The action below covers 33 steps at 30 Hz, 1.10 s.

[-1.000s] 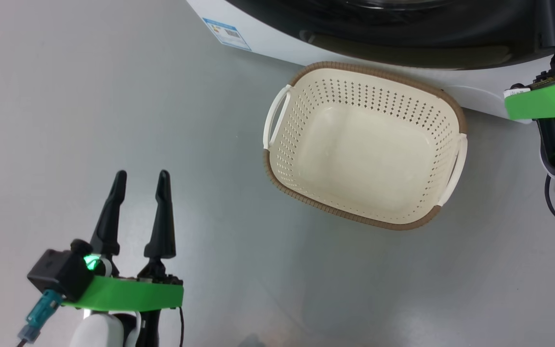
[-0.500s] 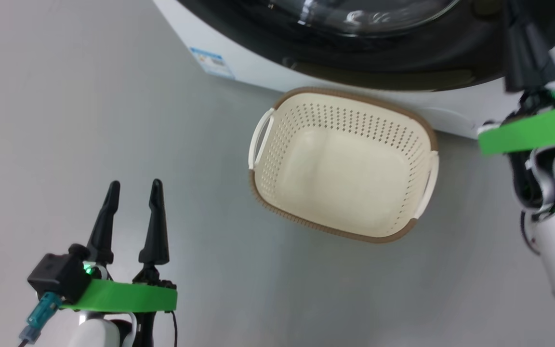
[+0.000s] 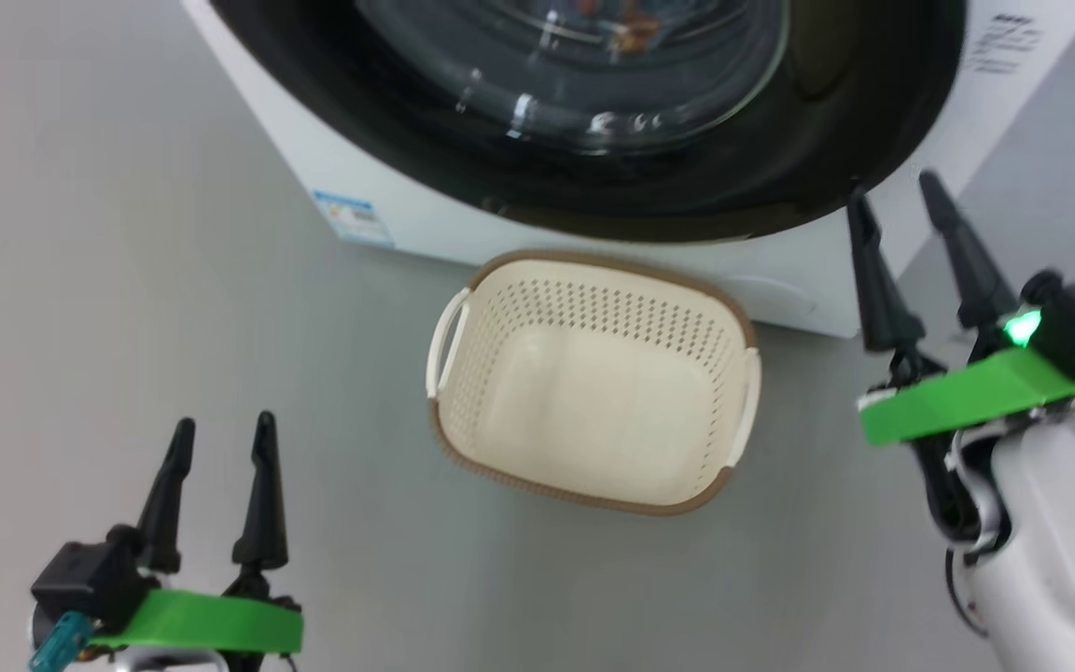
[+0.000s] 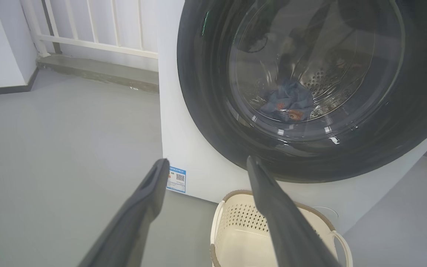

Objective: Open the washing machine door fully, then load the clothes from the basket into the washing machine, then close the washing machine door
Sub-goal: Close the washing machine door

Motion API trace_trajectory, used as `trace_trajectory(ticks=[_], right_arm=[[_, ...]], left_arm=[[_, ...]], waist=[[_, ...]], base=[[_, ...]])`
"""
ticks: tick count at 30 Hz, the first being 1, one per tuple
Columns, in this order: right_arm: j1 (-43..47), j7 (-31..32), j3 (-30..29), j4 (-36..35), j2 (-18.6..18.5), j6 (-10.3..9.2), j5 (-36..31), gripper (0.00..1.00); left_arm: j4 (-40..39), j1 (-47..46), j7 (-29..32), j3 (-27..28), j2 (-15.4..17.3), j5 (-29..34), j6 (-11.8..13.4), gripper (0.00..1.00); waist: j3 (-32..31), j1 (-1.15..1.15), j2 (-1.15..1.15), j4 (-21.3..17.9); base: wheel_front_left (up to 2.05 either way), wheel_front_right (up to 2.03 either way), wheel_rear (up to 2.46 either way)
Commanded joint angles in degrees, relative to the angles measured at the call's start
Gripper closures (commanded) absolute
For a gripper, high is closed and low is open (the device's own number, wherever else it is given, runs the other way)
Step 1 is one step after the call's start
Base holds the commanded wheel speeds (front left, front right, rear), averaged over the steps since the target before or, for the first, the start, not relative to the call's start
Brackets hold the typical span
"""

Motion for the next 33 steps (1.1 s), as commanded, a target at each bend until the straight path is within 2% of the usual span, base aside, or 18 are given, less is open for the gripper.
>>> trace_trajectory(ticks=[1, 18, 27, 33], right_arm=[[2.54, -0.45, 0.88, -1.69, 1.0, -0.15, 0.33, 0.0], [13.62, -0.45, 0.59, -1.61, 1.94, -0.15, 0.63, 0.0], [17.27, -0.45, -0.62, -2.11, 2.67, -0.15, 0.48, 0.0], [19.04, -0.45, -0.95, -2.36, 2.91, -0.15, 0.32, 0.0]], left_arm=[[-0.66, 1.01, -0.37, 2.41, 2.34, 1.1, 0.04, 0.0], [0.33, 5.19, -0.37, 2.64, 6.59, 0.6, 0.04, 0.0], [0.29, 6.2, -0.37, 1.69, 8.74, 0.11, 0.04, 0.0], [0.14, 7.15, -0.37, 2.01, 8.91, 0.36, 0.04, 0.0]], waist=[[-4.33, 0.01, 0.0, -4.02], [-12.04, 0.01, 0.0, -13.16], [-13.87, 0.01, 0.0, -18.09], [-14.55, 0.01, 0.0, -20.96]], base=[[0.0, 0.0, 0.0], [0.0, 0.0, 0.0], [0.0, 0.0, 0.0], [0.0, 0.0, 0.0]])
